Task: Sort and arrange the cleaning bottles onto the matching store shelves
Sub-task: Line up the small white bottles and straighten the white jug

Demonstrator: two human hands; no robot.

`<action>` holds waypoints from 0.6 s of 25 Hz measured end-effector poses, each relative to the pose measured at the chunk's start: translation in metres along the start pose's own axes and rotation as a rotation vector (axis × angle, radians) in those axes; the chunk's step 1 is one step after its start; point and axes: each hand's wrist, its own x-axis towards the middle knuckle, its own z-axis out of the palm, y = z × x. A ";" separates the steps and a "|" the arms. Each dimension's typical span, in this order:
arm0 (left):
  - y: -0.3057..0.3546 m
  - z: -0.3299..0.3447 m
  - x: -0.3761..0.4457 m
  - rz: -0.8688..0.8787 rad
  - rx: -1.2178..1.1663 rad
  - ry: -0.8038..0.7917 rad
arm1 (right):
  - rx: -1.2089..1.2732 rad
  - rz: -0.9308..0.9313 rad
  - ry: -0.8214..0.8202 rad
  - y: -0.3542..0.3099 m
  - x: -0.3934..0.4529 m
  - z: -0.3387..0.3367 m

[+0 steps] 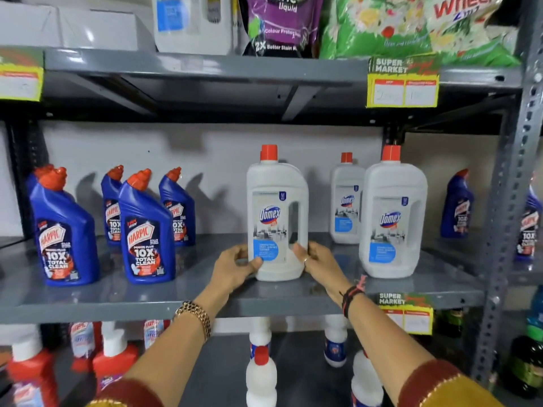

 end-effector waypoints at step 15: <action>0.001 -0.001 0.000 -0.041 0.013 0.004 | -0.032 -0.006 -0.006 -0.001 -0.003 -0.002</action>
